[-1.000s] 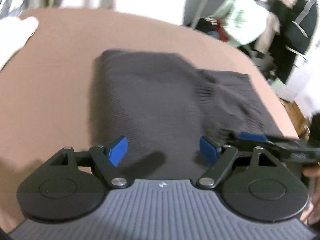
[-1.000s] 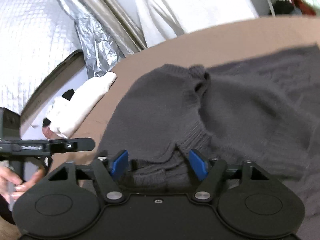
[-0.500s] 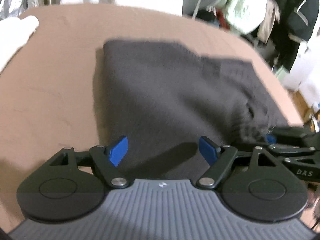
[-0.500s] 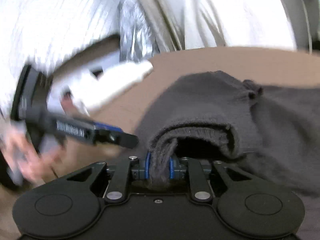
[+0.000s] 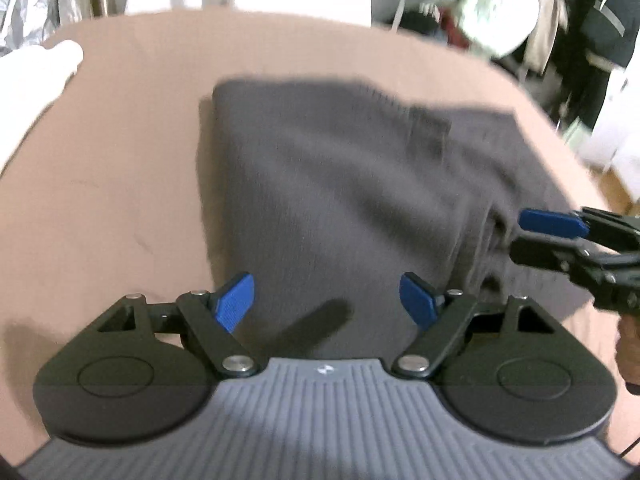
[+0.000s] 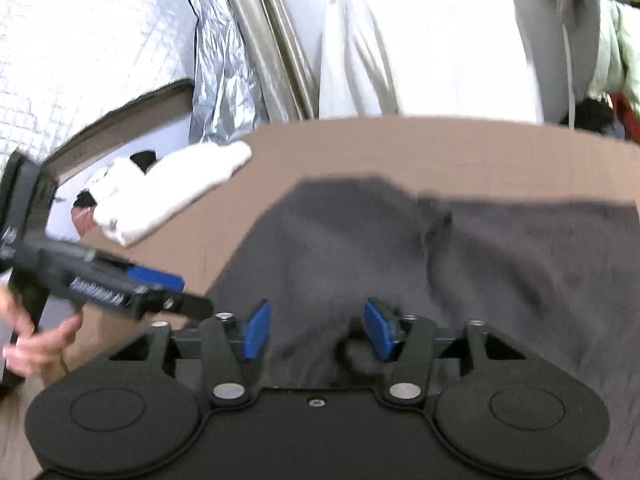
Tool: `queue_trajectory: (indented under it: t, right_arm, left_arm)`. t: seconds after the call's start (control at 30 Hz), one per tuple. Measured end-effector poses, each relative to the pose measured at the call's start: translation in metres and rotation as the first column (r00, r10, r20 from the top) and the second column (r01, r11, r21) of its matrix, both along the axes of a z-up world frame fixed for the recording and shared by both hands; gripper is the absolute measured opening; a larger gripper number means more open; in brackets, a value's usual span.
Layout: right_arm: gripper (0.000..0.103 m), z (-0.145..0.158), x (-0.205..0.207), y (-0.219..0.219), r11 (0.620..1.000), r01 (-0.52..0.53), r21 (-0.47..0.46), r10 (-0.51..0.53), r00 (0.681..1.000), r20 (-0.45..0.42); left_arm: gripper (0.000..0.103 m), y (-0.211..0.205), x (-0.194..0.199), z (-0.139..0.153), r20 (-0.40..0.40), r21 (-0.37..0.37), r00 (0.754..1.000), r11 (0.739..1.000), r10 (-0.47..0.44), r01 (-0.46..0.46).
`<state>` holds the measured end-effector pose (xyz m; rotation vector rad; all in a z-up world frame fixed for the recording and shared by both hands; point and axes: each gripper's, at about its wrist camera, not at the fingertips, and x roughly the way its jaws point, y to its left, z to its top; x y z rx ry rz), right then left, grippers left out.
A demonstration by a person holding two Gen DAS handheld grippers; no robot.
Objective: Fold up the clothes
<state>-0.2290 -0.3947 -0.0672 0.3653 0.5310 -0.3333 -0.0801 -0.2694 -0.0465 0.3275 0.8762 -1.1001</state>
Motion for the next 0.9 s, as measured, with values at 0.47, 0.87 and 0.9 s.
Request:
queue_trajectory:
  t: [0.47,0.87,0.9]
  right_arm:
    - [0.012,-0.031,0.096,-0.108,0.988,0.142,-0.06,-0.147,0.985,-0.086]
    - [0.04,-0.037,0.08,-0.129,0.973,0.186,-0.134,-0.213,0.95,-0.23]
    - [0.041,-0.031,0.076,-0.126,0.97,0.2,-0.139,-0.227,0.949,-0.217]
  left_arm:
    - [0.079,-0.105,0.078,-0.011,-0.04,-0.058,0.997,0.996,0.062,-0.065]
    - [0.083,-0.123,0.016,-0.047,0.089,0.086,0.987,0.988,-0.134,0.126]
    - [0.083,-0.118,0.016,-0.042,0.069,0.078,0.989,0.989,-0.13,0.125]
